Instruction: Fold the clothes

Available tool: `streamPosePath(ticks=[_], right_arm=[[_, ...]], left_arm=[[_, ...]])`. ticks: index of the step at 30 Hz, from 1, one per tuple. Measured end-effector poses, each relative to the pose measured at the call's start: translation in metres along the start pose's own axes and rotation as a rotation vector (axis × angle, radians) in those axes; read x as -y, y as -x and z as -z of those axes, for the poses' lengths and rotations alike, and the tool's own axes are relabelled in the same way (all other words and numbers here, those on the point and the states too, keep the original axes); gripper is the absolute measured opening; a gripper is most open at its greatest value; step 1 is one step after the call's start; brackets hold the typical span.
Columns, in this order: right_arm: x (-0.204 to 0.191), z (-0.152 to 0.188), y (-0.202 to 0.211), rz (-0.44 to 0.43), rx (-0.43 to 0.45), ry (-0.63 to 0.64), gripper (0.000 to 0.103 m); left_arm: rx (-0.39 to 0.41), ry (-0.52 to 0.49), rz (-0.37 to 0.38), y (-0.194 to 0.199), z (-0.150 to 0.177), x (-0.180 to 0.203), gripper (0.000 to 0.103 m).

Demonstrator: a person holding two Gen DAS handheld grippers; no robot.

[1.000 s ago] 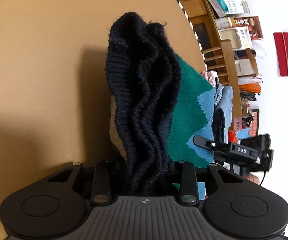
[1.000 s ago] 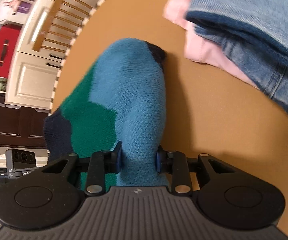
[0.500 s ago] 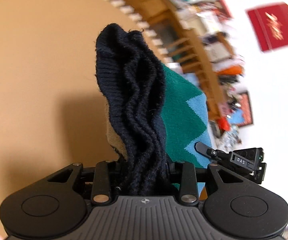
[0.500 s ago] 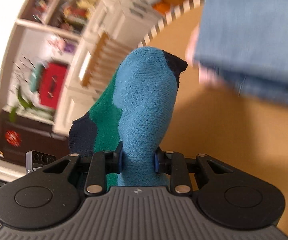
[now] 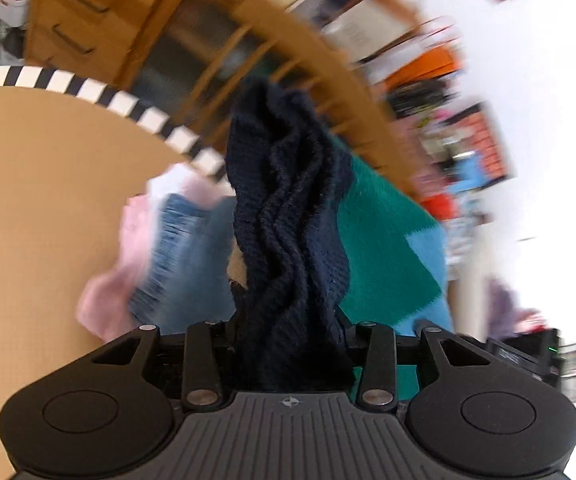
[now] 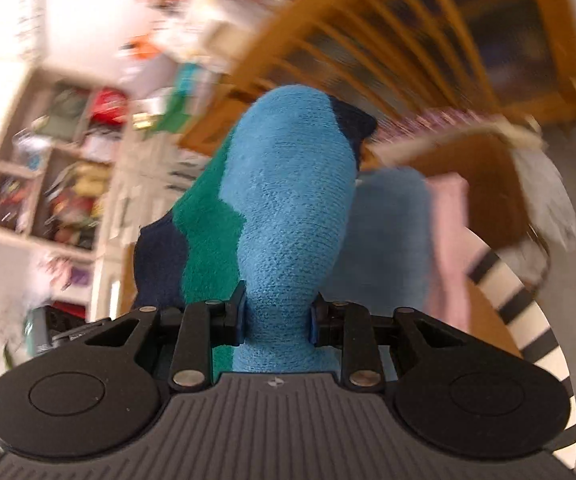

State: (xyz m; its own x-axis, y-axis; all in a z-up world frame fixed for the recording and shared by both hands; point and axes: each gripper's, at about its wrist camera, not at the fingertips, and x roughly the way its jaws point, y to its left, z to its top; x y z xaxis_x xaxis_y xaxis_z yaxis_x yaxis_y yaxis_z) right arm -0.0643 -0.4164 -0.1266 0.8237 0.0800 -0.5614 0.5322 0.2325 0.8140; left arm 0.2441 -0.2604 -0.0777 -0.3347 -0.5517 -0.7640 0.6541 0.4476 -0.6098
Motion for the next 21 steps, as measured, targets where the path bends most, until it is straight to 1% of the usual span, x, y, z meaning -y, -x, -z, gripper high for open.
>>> streamPosePath(ticks=[2,3,4,5,7,8,9,11,12,13,14,16,17,18,19,20,21], right_arm=[[0.023,0.004,-0.027,0.041,-0.014,-0.029,0.028],[0.032,0.008,-0.029,0.059,-0.007,-0.025,0.028],[0.040,0.008,-0.031,0.064,-0.003,-0.009,0.029],[0.048,0.008,-0.033,0.068,0.000,0.004,0.029],[0.053,0.005,-0.036,0.052,-0.005,0.007,0.031],[0.052,0.006,-0.038,0.058,-0.009,0.019,0.031],[0.049,0.006,-0.039,0.070,-0.016,0.030,0.033],[0.039,0.006,-0.035,0.086,-0.034,0.033,0.037],[0.034,0.006,-0.026,0.101,-0.032,0.047,0.042],[0.026,0.007,-0.011,0.134,-0.016,0.087,0.043],[0.015,0.010,0.005,0.178,0.017,0.154,0.043],[-0.012,0.024,0.035,0.255,0.114,0.309,0.040],[-0.024,0.035,0.045,0.243,0.142,0.368,0.039],[-0.033,0.045,0.050,0.204,0.142,0.397,0.039],[-0.043,0.058,0.050,0.152,0.124,0.426,0.039],[-0.054,0.072,0.044,0.108,0.099,0.481,0.039],[-0.061,0.083,0.037,0.101,0.092,0.531,0.038]], left_arm=[[-0.029,0.012,-0.068,-0.020,0.000,-0.012,0.043],[-0.033,0.020,-0.074,-0.026,0.001,-0.019,0.047],[-0.033,0.030,-0.065,-0.029,0.001,-0.026,0.049],[-0.032,0.040,-0.057,-0.033,0.002,-0.033,0.053],[-0.030,0.054,-0.044,-0.038,-0.001,-0.045,0.060],[-0.030,0.049,-0.051,-0.039,-0.002,-0.048,0.070],[-0.031,0.041,-0.055,-0.038,-0.002,-0.051,0.073],[-0.028,0.029,-0.055,-0.029,-0.001,-0.054,0.072],[-0.020,0.026,-0.054,-0.020,-0.002,-0.054,0.070],[0.005,0.021,-0.063,-0.006,-0.003,-0.054,0.069],[0.060,0.004,-0.092,0.013,-0.003,-0.051,0.069],[0.192,-0.053,-0.155,0.056,0.000,-0.042,0.066],[0.233,-0.096,-0.151,0.071,0.006,-0.030,0.062],[0.262,-0.142,-0.134,0.084,0.013,-0.017,0.052],[0.263,-0.183,-0.087,0.089,0.021,-0.003,0.048],[0.244,-0.227,-0.030,0.084,0.032,0.011,0.049],[0.219,-0.292,-0.002,0.071,0.044,0.027,0.050]])
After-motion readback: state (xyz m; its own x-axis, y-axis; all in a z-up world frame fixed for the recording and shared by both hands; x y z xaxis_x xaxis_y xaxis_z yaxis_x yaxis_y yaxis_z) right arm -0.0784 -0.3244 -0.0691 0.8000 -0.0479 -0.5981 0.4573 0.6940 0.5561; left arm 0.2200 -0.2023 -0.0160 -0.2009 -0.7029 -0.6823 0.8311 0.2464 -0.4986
